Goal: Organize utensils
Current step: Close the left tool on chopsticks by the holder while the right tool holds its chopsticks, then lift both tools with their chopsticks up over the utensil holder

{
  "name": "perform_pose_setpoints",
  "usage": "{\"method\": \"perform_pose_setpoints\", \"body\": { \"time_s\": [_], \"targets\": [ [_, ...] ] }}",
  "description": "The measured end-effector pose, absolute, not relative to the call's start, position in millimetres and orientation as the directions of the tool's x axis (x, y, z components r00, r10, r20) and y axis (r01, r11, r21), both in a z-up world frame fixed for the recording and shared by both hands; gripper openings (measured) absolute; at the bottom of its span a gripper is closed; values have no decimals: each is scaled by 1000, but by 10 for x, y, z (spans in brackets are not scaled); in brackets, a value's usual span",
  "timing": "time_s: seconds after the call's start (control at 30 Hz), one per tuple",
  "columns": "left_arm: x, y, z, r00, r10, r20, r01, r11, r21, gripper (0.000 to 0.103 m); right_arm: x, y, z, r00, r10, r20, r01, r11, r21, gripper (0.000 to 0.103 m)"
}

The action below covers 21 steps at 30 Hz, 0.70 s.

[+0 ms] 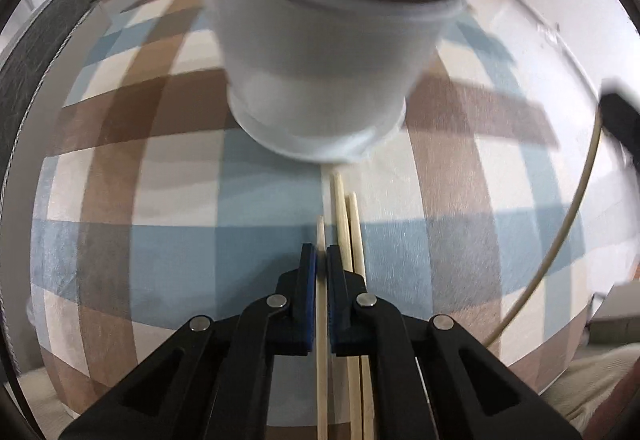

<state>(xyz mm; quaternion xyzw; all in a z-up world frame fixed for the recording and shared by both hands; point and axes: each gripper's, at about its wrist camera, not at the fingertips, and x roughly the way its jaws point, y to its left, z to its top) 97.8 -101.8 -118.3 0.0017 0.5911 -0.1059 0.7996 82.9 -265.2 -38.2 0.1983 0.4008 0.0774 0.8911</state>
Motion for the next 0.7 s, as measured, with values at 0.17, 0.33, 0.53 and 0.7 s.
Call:
{"method": "perform_pose_setpoints", "body": {
  "time_s": [0.17, 0.33, 0.53, 0.7],
  "targets": [
    [780, -869, -730, 437, -231, -869, 173, 970, -170, 1, 588, -2630, -263, 698, 291, -654, 13, 909, 418, 3],
    [454, -712, -296, 569, -290, -770, 199, 956, -214, 1, 323, -2463, -55, 740, 276, -613, -45, 930, 364, 3],
    [235, -681, -111, 624, -293, -724, 233, 955, -185, 1, 86, -2310, 110, 783, 237, -576, -68, 952, 300, 3],
    [106, -522, -93, 625, -296, -722, 232, 954, -189, 1, -71, -2309, 139, 797, 219, -563, -52, 954, 297, 3]
  ]
}}
